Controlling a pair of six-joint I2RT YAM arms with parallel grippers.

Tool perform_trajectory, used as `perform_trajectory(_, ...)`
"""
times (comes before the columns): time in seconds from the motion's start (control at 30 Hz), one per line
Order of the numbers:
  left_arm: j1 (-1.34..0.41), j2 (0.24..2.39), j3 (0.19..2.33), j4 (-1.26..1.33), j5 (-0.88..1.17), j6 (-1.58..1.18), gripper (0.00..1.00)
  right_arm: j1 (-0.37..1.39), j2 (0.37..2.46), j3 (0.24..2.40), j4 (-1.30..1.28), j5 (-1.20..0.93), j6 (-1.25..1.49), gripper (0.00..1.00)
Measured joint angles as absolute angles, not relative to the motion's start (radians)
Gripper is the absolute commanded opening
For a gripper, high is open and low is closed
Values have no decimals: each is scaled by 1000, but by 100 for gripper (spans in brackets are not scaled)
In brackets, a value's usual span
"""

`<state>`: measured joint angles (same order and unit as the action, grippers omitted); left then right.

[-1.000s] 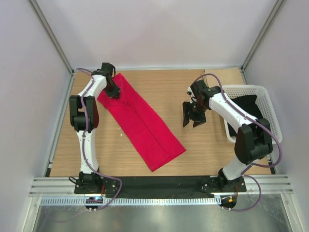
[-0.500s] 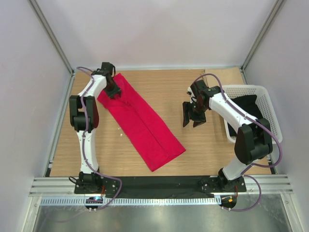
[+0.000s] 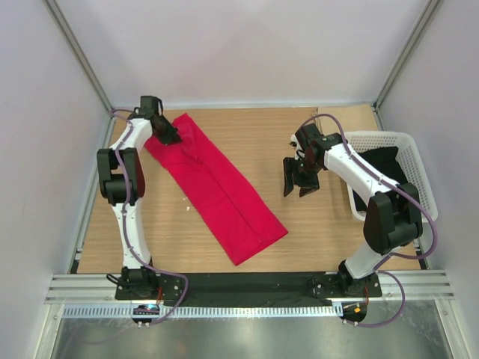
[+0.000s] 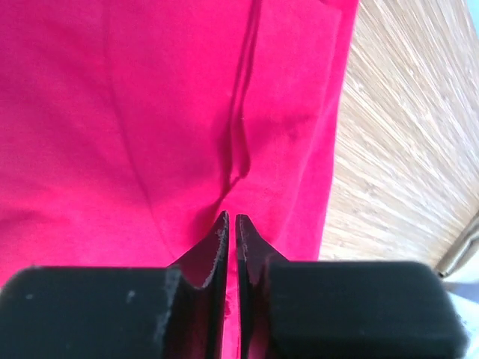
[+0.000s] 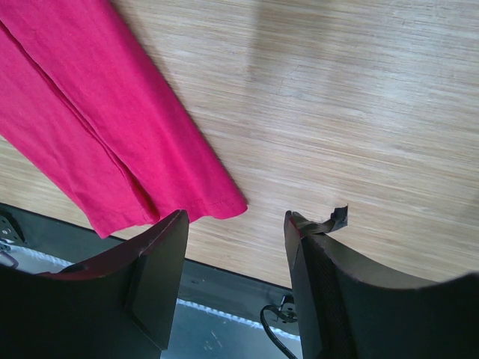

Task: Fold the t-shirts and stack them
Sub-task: Fold the tshirt

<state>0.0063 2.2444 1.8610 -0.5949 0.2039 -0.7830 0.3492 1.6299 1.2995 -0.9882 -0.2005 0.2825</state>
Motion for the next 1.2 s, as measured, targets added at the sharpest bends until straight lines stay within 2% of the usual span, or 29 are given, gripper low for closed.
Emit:
perform_trajectory(0.03,7,2243,1850,-582,218,-786,19,349,1630,1299,-989,-200,283,61)
perform_trajectory(0.07,6,2239,1834,-567,232,-788,26,349,1630,1299,-989,-200,282,61)
perform_trajectory(0.13,2,2229,1799,-546,255,-795,32,349,1630,1299,-989,-199,282,61)
perform_trajectory(0.23,-3,2225,1764,-537,271,-796,38,349,1630,1299,-989,-199,283,61)
perform_trajectory(0.37,-6,2218,1729,-543,266,-781,38,349,1630,1299,-989,-199,283,61)
perform_trajectory(0.4,-6,2217,1725,-545,264,-779,38,350,1630,1299,-989,-199,283,61)
perform_trajectory(0.47,-6,2216,1724,-546,265,-778,30,349,1631,1299,-989,-199,283,61)
perform_trajectory(0.5,-6,2215,1724,-547,265,-778,24,350,1632,1299,-989,-200,283,61)
perform_trajectory(0.53,-6,2214,1724,-547,266,-780,12,350,1634,1299,-989,-201,284,61)
perform_trajectory(0.63,-6,2209,1723,-546,271,-778,1,349,1639,1299,-989,-204,286,61)
perform_trajectory(1.2,-16,2112,1710,-565,227,-744,2,349,1639,1292,-965,-243,316,61)
